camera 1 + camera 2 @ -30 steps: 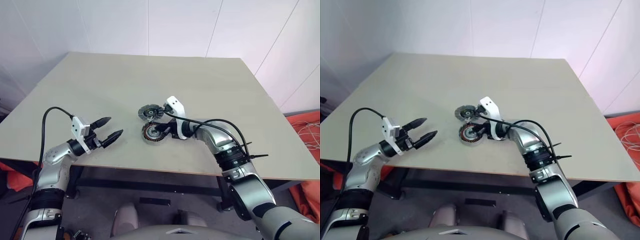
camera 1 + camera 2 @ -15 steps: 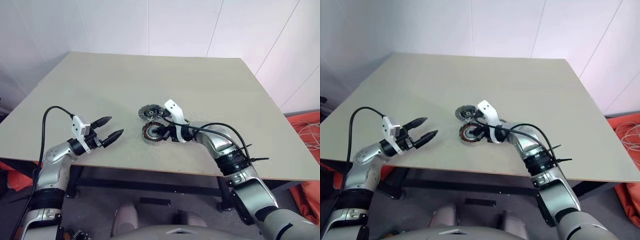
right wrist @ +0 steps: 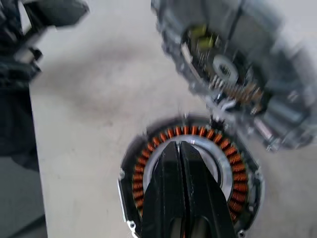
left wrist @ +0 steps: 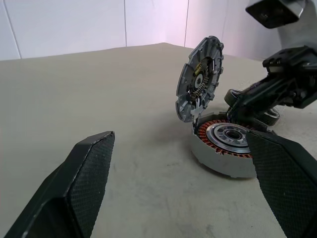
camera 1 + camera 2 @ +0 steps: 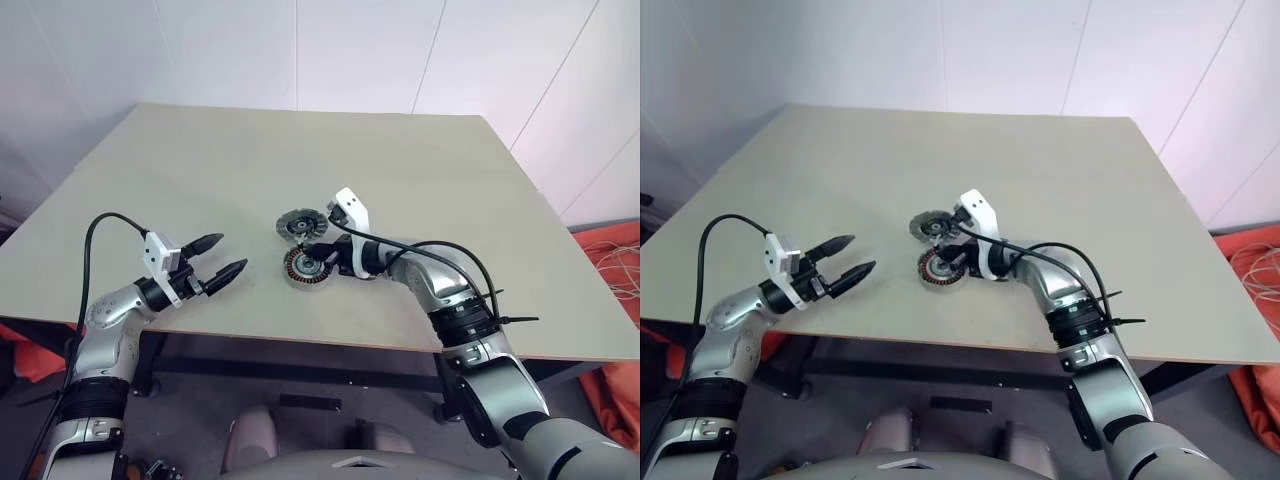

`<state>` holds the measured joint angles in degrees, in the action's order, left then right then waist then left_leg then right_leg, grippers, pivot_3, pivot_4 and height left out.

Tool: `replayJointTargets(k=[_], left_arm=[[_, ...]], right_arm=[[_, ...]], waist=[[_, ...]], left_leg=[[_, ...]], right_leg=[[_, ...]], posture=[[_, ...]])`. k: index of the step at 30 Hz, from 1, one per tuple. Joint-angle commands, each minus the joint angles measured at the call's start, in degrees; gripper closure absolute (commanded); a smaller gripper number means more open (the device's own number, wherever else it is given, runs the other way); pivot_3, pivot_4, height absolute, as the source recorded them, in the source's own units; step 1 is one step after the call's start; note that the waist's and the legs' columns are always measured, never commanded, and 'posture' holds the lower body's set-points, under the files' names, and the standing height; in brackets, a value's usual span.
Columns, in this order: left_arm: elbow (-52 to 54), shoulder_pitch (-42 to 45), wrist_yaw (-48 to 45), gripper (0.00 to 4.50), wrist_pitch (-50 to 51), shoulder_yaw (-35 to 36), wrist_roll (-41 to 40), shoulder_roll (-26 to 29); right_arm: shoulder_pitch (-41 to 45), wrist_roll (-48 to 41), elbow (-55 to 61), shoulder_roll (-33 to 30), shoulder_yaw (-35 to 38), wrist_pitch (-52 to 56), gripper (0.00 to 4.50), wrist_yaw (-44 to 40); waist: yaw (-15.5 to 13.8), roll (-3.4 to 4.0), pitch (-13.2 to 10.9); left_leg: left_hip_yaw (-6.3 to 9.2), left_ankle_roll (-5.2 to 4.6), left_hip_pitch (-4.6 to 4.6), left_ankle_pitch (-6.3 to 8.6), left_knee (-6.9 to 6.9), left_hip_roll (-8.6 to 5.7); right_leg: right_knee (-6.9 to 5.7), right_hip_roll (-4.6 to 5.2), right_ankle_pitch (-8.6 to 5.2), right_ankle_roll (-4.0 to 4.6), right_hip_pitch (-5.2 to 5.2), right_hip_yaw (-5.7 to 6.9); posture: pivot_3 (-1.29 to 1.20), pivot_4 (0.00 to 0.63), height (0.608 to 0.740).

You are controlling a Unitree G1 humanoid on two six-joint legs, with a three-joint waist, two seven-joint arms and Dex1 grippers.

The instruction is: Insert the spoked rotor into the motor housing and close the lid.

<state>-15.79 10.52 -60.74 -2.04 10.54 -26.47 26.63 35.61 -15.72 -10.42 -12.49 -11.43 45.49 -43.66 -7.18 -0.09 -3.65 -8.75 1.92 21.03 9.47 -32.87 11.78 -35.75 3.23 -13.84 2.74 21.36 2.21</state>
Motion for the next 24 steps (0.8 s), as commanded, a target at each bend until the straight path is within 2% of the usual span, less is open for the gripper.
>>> replayJointTargets(k=[1,7,8,10,14,21,24], left_arm=[[1.00,0.69,-0.08,0.00,-0.87,0.56,-0.25,0.30],[1.39,0.37,-0.11,0.00,-0.54,0.82,-0.37,0.73],[1.50,0.34,-0.11,0.00,-0.42,0.80,-0.39,0.77],[1.62,0.32,-0.19,0.00,-0.20,0.68,-0.41,0.82],[1.41,0.63,-0.41,0.00,0.00,0.26,-0.31,0.71],[0.86,1.05,-0.74,0.00,-0.29,0.13,-0.26,0.52],[0.71,0.70,-0.98,0.00,-0.43,0.33,-0.30,0.65]], right_arm=[[0.52,-1.33,6.47,-3.81,0.93,-0.75,4.49,-2.83],[-1.91,-3.66,12.55,-13.03,4.00,1.96,4.49,-6.32],[-2.40,-4.27,13.46,-14.90,5.19,2.80,4.31,-6.62],[-3.30,-5.06,14.61,-18.42,7.05,3.68,3.92,-7.44],[-4.59,-6.27,13.43,-21.70,9.15,3.74,2.51,-7.93],[-6.28,-12.06,4.69,-18.89,17.62,8.97,0.12,-5.04],[-7.24,-13.91,-1.67,-17.78,20.07,12.85,0.05,-4.16]], waist=[[-0.08,0.00,0.00],[-0.14,0.00,0.00],[-0.17,0.00,0.00],[-0.21,0.00,0.00],[-0.19,0.00,0.00],[-0.18,0.00,0.00],[-0.23,0.00,0.00]], left_leg=[[0.00,0.00,0.00,0.00,0.00,0.00],[0.00,-0.01,-0.04,0.00,0.00,-0.01],[0.00,-0.01,-0.05,0.00,0.01,-0.01],[0.00,-0.01,-0.05,0.00,0.00,-0.01],[-0.01,-0.01,-0.06,0.00,-0.01,-0.01],[-0.04,-0.02,-0.09,0.01,-0.06,0.00],[-0.04,-0.03,-0.07,0.01,-0.08,0.00]], right_leg=[[0.01,0.00,0.00,0.00,0.00,0.00],[0.02,0.00,-0.01,-0.03,-0.06,0.00],[0.02,0.00,-0.02,-0.04,-0.06,0.00],[0.02,0.00,-0.02,-0.04,-0.08,0.00],[0.02,0.00,-0.01,-0.03,-0.08,0.00],[0.01,-0.01,-0.01,-0.01,-0.10,0.00],[0.01,-0.01,0.00,0.00,-0.11,0.01]], posture=[[0.00,0.000,0.740],[0.00,0.000,0.740],[0.00,0.000,0.740],[0.00,0.000,0.740],[0.00,0.000,0.740],[0.00,0.000,0.740],[0.00,0.000,0.740]])
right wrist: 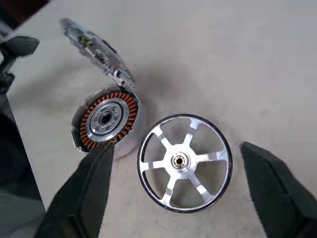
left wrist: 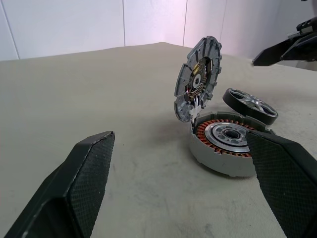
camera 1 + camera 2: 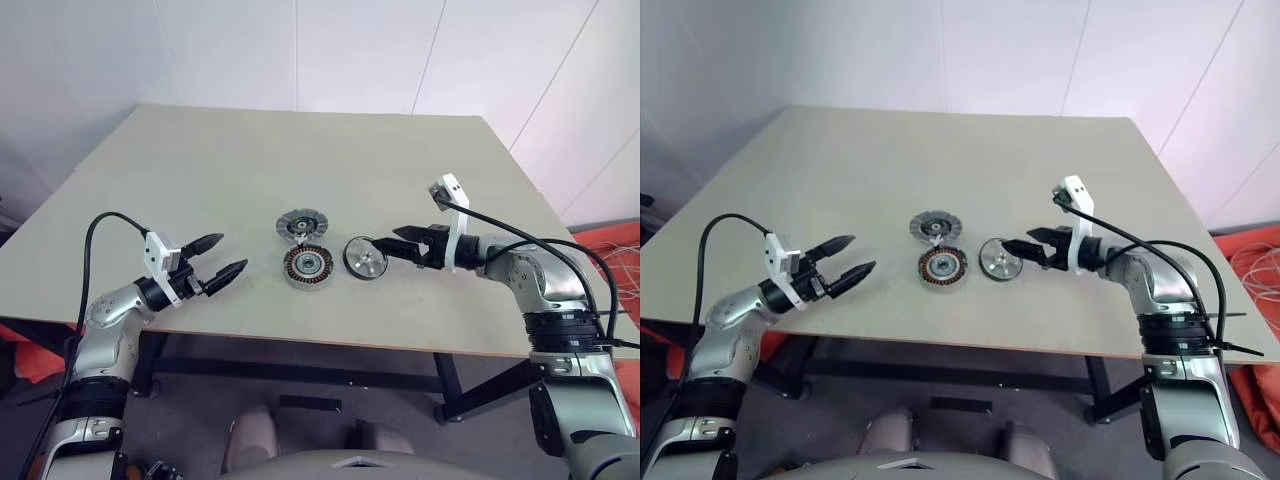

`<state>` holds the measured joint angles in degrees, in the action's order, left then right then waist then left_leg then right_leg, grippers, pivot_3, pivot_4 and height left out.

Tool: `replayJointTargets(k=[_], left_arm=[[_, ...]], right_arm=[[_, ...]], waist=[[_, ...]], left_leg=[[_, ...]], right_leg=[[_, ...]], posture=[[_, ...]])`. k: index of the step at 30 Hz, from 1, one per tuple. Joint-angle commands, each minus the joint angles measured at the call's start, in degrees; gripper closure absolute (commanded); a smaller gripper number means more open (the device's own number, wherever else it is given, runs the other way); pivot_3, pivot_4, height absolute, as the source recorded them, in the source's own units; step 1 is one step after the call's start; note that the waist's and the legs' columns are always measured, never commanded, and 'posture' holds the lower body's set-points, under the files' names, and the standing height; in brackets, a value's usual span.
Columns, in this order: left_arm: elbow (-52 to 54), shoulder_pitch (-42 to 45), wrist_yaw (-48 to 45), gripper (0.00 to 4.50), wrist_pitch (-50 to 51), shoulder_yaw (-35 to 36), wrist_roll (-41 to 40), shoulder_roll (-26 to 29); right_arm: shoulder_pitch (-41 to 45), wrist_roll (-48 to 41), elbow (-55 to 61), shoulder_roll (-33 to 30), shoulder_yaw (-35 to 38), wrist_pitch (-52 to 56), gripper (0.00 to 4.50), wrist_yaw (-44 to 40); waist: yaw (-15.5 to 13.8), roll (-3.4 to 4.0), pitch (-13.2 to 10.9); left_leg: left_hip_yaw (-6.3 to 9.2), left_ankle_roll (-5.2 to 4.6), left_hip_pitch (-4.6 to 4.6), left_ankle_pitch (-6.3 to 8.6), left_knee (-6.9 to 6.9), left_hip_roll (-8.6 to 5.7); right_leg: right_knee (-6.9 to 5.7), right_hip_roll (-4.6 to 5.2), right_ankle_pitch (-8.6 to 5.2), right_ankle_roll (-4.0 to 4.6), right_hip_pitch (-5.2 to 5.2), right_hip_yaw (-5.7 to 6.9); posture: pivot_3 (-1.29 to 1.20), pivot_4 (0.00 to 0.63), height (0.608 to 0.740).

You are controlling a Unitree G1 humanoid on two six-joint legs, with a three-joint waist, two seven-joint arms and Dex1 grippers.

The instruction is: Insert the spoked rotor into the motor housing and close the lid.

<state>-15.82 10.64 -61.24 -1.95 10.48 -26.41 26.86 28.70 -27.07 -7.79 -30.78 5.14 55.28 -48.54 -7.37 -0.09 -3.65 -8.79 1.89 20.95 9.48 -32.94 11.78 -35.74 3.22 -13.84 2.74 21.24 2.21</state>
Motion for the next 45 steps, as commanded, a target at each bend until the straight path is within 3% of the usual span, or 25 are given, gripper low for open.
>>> replayJointTargets(k=[1,10,25,28,38,45], left_arm=[[0.65,0.54,-0.57,0.00,-0.55,0.42,-0.36,0.46],[-0.11,1.12,-1.03,0.00,-0.60,0.57,-0.24,0.74],[-0.02,1.02,-0.92,0.00,-0.73,0.51,-0.21,0.60],[0.02,0.99,-0.99,0.00,-0.66,0.52,-0.30,0.58],[0.25,0.53,-1.61,0.00,-0.21,0.75,-0.67,0.94],[0.85,0.40,-1.57,0.00,0.20,0.59,-0.72,1.06]], right_arm=[[-0.23,-2.98,-6.26,0.86,4.07,4.47,0.05,1.21],[3.35,-5.88,-16.79,4.46,9.49,10.00,0.05,5.67],[3.86,-6.46,-14.78,9.52,6.64,12.78,0.05,5.34],[4.33,-6.31,-15.32,9.78,6.80,12.60,0.66,5.62],[5.21,-9.70,-14.36,9.23,11.57,15.25,4.14,6.85],[4.96,-14.75,-8.69,7.08,15.93,21.43,4.17,7.91]], waist=[[-0.08,0.00,0.00],[0.08,0.05,0.02],[0.30,0.04,0.03],[0.21,0.04,0.03],[-0.14,0.05,0.03],[-0.49,0.05,0.02]], left_leg=[[-0.01,0.00,0.02,0.00,-0.01,-0.01],[-0.09,0.01,-0.07,0.00,-0.03,0.01],[-0.19,0.02,-0.31,-0.01,0.13,0.05],[-0.20,0.02,-0.31,-0.01,0.14,0.04],[-0.41,0.03,-0.08,-0.02,0.13,0.01],[-0.62,0.06,-0.07,-0.03,0.15,0.01]], right_leg=[[0.00,0.01,0.00,0.00,0.00,0.00],[-0.02,0.01,0.00,0.00,-0.04,0.01],[-0.01,-0.01,-0.01,0.00,-0.10,-0.05],[-0.01,-0.01,-0.01,0.00,-0.09,-0.06],[0.01,0.03,-0.01,0.01,0.05,-0.05],[0.02,0.05,-0.01,0.00,0.09,-0.05]], posture=[[0.00,0.000,0.740],[0.00,0.000,0.740],[0.00,0.000,0.740],[0.00,0.000,0.740],[0.00,0.000,0.740],[0.00,0.000,0.740]])
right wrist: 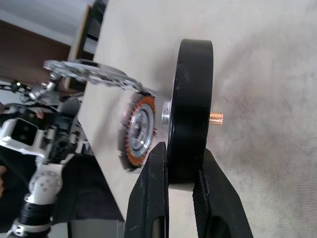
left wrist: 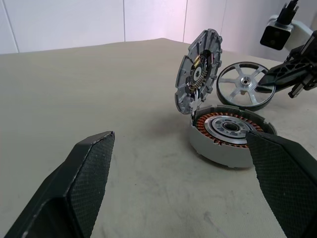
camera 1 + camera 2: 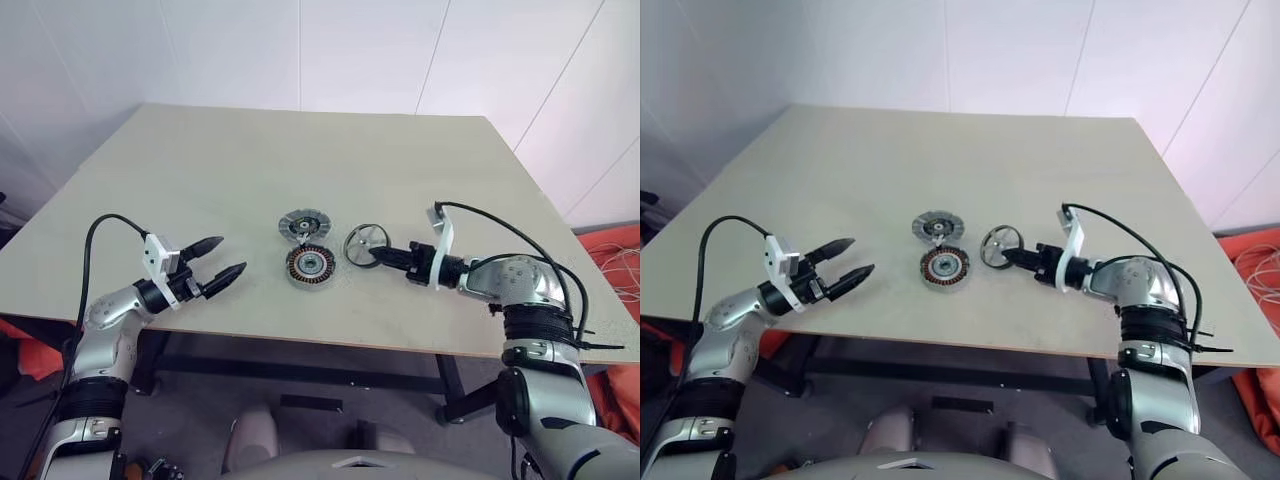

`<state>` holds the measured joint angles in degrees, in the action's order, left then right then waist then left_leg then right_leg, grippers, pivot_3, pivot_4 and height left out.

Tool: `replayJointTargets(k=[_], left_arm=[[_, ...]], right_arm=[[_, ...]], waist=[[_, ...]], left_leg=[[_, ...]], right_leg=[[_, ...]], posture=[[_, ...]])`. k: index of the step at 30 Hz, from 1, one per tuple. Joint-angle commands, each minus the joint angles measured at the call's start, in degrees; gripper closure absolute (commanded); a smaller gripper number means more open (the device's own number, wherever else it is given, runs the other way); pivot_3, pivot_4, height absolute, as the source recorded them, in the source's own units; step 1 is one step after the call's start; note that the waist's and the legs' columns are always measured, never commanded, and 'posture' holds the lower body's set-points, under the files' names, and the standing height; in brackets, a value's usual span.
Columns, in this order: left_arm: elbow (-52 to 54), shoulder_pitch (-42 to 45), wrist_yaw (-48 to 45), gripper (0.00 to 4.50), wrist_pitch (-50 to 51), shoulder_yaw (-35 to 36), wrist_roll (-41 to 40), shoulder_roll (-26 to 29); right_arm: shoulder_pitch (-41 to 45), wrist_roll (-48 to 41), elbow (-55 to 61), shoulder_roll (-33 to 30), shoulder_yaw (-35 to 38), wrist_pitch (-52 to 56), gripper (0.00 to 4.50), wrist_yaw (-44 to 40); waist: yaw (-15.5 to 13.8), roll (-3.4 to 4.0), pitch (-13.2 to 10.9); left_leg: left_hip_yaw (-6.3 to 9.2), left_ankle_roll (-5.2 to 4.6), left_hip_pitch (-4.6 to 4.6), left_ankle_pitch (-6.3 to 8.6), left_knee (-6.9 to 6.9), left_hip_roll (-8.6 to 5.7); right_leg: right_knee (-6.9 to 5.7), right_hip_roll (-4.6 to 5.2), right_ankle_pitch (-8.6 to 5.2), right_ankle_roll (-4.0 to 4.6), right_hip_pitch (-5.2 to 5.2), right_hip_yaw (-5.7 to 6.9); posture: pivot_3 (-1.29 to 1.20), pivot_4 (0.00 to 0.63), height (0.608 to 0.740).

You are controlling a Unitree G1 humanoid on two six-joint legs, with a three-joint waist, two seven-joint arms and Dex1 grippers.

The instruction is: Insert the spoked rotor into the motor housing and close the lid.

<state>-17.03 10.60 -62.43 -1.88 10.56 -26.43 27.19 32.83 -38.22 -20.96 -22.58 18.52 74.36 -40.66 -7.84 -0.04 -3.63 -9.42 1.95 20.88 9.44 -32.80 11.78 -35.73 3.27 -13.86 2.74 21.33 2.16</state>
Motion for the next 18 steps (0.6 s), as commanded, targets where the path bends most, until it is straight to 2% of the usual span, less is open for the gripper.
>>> replayJointTargets(k=[1,6,10,14,18], left_arm=[[2.12,0.45,-0.40,0.00,0.21,0.48,-0.70,0.76],[1.94,0.56,-0.60,0.00,0.20,0.44,-0.59,0.90],[2.99,0.14,-0.24,0.00,0.44,0.45,-0.69,0.76],[3.90,-0.33,0.08,0.00,0.81,0.46,-0.67,0.75],[4.29,-0.20,0.41,0.00,1.06,0.24,-0.50,0.63]], right_arm=[[0.31,-4.20,5.65,-1.68,2.54,3.36,4.17,-0.28],[-1.30,-7.66,9.29,-0.43,5.01,9.28,4.17,1.97],[-4.28,-14.16,16.76,6.71,7.85,17.60,4.17,7.24],[-5.46,-22.76,19.76,11.97,9.08,18.14,4.17,16.15],[-2.36,-28.12,18.13,16.96,11.82,18.14,4.17,27.36]], waist=[[-0.10,0.00,0.00],[-0.35,0.00,0.00],[-0.49,0.00,0.00],[-0.82,0.01,0.00],[-0.79,0.02,0.00]], left_leg=[[0.00,0.00,0.00,0.00,0.01,0.00],[-0.03,0.00,0.02,0.00,0.03,0.00],[-0.04,0.00,0.01,0.00,0.07,0.02],[-0.05,0.03,0.11,-0.02,0.09,0.00],[-0.05,0.04,0.08,-0.02,0.10,0.00]], right_leg=[[0.00,0.00,0.00,0.00,0.00,0.00],[0.03,0.00,-0.01,-0.01,0.04,-0.01],[0.01,-0.02,-0.02,-0.04,0.12,-0.03],[0.01,0.03,-0.01,-0.02,0.23,-0.05],[-0.04,0.03,-0.21,-0.38,0.31,-0.12]], posture=[[0.00,0.000,0.740],[0.00,0.000,0.740],[0.00,0.000,0.740],[0.00,0.000,0.740],[0.00,0.000,0.740]])
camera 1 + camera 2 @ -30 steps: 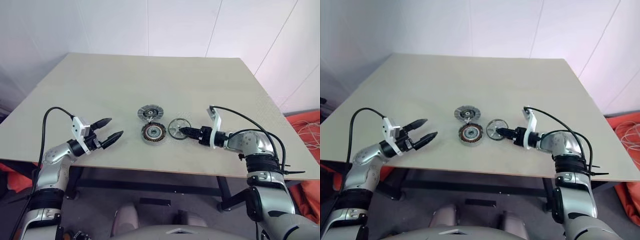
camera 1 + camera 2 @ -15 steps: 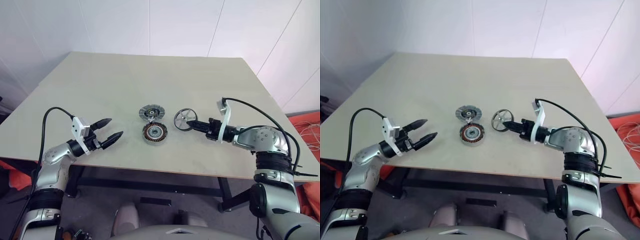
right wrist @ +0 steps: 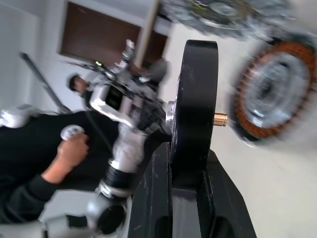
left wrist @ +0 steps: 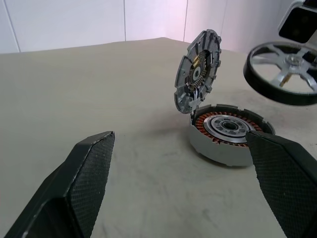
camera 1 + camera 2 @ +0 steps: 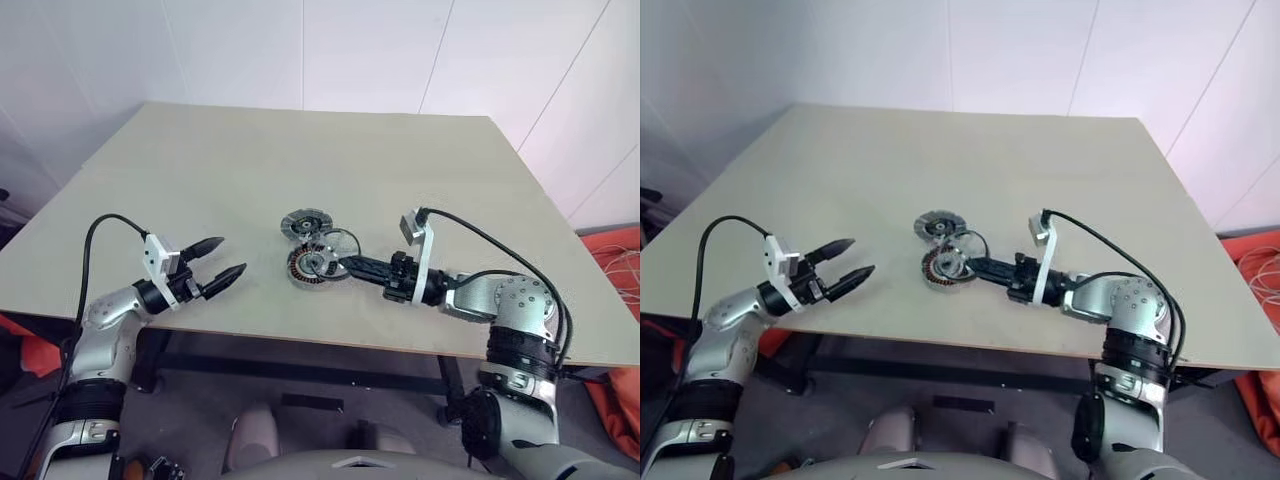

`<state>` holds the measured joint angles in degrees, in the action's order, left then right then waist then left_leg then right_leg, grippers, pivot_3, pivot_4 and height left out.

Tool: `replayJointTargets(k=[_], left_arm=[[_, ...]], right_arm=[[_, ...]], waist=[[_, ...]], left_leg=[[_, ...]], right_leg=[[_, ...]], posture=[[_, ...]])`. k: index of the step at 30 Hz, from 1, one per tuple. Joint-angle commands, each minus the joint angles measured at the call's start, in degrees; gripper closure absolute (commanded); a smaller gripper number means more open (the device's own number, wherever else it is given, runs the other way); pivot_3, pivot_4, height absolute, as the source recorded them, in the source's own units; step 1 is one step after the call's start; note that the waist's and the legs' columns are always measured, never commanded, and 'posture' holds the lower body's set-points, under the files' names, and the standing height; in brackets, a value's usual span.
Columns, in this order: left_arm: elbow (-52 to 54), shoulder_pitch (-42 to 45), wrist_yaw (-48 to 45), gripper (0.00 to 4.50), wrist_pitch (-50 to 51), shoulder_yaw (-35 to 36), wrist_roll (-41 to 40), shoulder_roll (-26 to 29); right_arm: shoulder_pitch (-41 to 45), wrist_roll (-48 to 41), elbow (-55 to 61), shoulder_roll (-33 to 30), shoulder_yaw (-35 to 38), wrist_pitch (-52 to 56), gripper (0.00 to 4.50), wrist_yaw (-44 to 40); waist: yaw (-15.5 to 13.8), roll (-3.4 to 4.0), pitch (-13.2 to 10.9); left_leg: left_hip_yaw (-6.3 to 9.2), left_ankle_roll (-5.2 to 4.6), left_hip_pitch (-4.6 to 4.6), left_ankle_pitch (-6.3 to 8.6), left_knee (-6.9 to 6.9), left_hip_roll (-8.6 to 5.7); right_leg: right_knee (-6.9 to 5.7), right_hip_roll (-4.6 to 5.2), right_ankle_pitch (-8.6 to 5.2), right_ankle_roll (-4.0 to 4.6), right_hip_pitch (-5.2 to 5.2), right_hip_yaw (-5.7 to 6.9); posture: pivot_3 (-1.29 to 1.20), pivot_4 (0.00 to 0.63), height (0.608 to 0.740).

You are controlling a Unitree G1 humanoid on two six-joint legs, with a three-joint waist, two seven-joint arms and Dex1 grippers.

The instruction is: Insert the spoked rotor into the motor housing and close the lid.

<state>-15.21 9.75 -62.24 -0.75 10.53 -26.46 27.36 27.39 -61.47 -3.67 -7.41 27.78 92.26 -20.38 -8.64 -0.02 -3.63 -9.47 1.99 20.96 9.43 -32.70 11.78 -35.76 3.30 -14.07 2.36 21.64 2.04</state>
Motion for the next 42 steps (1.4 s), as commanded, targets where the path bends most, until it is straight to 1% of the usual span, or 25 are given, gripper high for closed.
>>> replayJointTargets(k=[1,5,7,10,14,18,22,25,29,42], left_arm=[[2.52,0.76,0.28,0.00,0.00,0.21,-0.44,0.42],[2.62,1.05,0.43,0.00,0.11,0.09,-0.32,0.33],[2.69,1.04,0.54,0.00,0.11,0.05,-0.26,0.30],[2.87,0.91,0.71,0.00,0.08,0.04,-0.18,0.34],[3.21,0.67,0.98,0.00,0.05,0.09,-0.15,0.39],[3.63,0.62,1.27,0.00,0.20,-0.01,-0.16,0.41],[4.01,0.86,1.57,0.00,0.58,-0.16,-0.10,0.36],[4.31,0.85,1.76,0.00,0.77,-0.15,-0.10,0.35],[4.22,0.60,1.80,0.00,0.58,-0.01,-0.17,0.52],[2.98,0.79,1.53,0.00,-0.24,0.26,0.00,0.68]], right_arm=[[3.74,-5.96,0.18,2.49,3.00,0.24,4.17,9.70],[6.42,-9.83,-2.97,5.33,5.21,0.24,4.17,19.76],[6.20,-12.47,-4.62,3.83,2.83,0.24,4.17,23.27],[6.44,-16.96,-7.91,4.00,2.57,0.24,4.17,28.19],[7.22,-23.22,-9.73,5.98,2.70,-0.65,4.17,34.48],[6.25,-30.06,-11.15,6.55,0.35,-4.29,4.17,41.30],[4.91,-36.79,-11.11,6.73,-4.26,-8.84,4.17,46.09],[4.27,-39.95,-11.13,6.32,-7.19,-12.52,4.17,48.27],[3.47,-43.51,-11.30,5.36,-10.03,-16.72,4.17,49.22],[0.63,-43.77,-11.40,2.40,-16.24,-21.68,4.17,45.15]], waist=[[0.02,0.00,0.00],[0.09,0.00,0.00],[0.08,0.00,0.00],[0.15,0.00,0.00],[0.36,0.00,0.00],[0.89,0.00,0.00],[1.01,0.00,0.00],[1.28,0.00,0.00],[1.42,-0.01,0.01],[1.44,-0.03,0.02]], left_leg=[[0.00,0.07,0.00,-0.04,0.04,0.00],[0.00,0.35,0.00,-0.20,0.25,-0.02],[0.01,0.47,0.08,-0.28,0.40,-0.05],[0.00,0.48,0.16,-0.28,0.46,-0.07],[-0.05,0.48,0.18,-0.28,0.51,-0.08],[-0.07,0.48,0.16,-0.29,0.50,-0.08],[-0.18,0.51,0.15,-0.30,0.48,-0.09],[-0.30,0.52,0.16,-0.30,0.48,-0.09],[-0.33,0.51,0.17,-0.30,0.47,-0.09],[-0.34,0.51,0.20,-0.30,0.44,-0.09]], right_leg=[[-0.01,0.00,0.00,-0.01,0.04,-0.01],[0.00,0.00,-0.01,-0.02,0.19,-0.06],[0.01,0.00,-0.01,-0.02,0.36,-0.12],[0.03,-0.01,0.04,0.05,0.44,-0.17],[0.02,-0.03,0.13,0.19,0.52,-0.25],[0.00,-0.03,0.00,-0.05,0.53,-0.27],[0.00,-0.02,-0.01,-0.11,0.50,-0.28],[-0.01,-0.03,-0.01,-0.12,0.50,-0.28],[0.00,-0.03,0.00,-0.13,0.51,-0.29],[-0.01,-0.03,0.01,-0.15,0.50,-0.29]], posture=[[0.00,0.000,0.740],[0.00,0.000,0.740],[0.00,0.000,0.740],[0.00,0.000,0.740],[0.00,0.000,0.740],[0.00,0.000,0.740],[0.00,0.000,0.740],[0.00,0.000,0.740],[0.00,0.000,0.740],[0.00,0.000,0.740]])
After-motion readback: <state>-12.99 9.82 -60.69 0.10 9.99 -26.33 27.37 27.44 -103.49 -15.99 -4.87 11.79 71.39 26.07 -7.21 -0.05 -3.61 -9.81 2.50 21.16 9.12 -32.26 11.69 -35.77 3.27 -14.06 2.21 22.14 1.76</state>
